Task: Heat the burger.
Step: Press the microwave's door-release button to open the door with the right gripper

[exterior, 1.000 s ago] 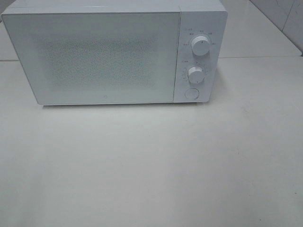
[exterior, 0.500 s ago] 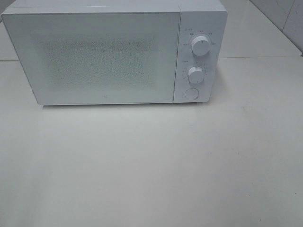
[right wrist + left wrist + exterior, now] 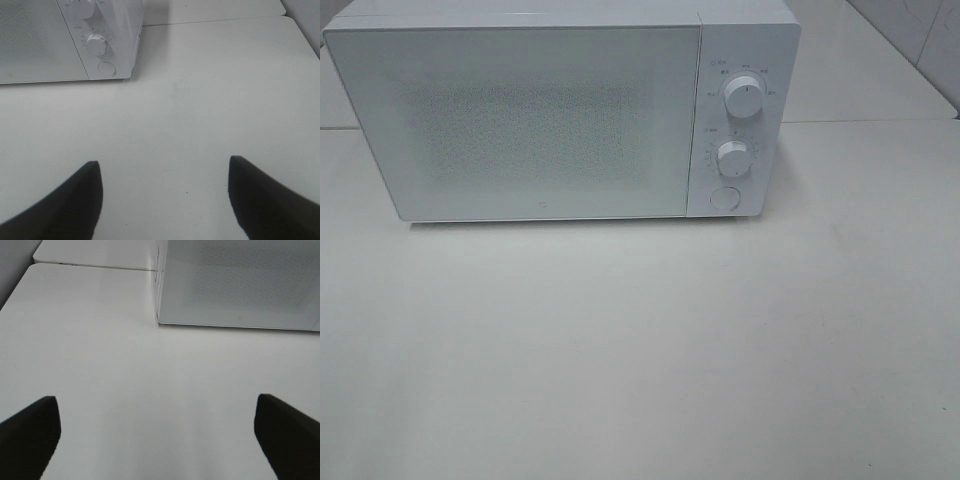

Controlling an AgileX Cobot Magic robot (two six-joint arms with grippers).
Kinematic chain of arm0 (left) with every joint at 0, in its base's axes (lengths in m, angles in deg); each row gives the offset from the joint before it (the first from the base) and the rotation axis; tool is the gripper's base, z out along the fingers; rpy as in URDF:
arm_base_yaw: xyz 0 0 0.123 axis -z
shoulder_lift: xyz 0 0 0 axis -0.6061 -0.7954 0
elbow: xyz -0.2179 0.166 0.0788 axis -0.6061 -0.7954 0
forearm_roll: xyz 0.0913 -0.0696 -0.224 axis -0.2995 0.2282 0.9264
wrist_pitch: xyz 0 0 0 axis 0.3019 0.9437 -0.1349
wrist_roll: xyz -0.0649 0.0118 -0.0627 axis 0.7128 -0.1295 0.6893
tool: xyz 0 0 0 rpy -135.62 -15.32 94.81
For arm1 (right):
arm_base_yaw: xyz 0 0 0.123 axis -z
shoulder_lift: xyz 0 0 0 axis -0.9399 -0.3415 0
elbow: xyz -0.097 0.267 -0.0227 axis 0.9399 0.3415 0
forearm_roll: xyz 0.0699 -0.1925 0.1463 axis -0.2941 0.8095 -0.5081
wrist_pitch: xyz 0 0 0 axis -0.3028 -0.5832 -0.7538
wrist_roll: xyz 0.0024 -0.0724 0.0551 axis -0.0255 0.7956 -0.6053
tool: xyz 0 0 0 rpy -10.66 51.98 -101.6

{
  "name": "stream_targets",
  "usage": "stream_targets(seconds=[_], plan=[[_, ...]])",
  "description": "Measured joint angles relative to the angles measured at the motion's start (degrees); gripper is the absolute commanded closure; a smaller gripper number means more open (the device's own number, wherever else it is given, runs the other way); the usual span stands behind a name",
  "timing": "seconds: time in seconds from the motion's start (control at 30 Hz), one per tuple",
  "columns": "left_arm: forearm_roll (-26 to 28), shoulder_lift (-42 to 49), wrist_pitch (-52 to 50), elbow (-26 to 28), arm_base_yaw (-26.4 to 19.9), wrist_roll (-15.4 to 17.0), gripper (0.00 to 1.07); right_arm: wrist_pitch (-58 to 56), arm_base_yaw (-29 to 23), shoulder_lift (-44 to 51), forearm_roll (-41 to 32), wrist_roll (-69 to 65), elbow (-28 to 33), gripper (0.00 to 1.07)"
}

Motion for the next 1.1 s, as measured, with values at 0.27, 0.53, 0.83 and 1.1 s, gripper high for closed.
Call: stream_targets(seconds=[0.27, 0.53, 0.83, 1.1], plan=[[0.0, 0.0, 0.0, 0.0, 0.0, 0.0, 0.09, 0.06, 0.0, 0.0, 0.0, -0.63, 0.0, 0.38], [0.0, 0.0, 0.0, 0.0, 0.0, 0.0, 0.09, 5.21, 0.0, -5.21, 0.0, -2.12, -1.09, 0.38], [0.0, 0.0, 0.0, 0.0, 0.0, 0.0, 0.09, 19.48, 0.0, -18.85, 0.0, -2.18, -1.09, 0.38], [0.0, 0.0, 0.0, 0.0, 0.0, 0.0, 0.09, 28.48, 0.0, -30.77, 0.0, -2.18, -1.09, 0.38]])
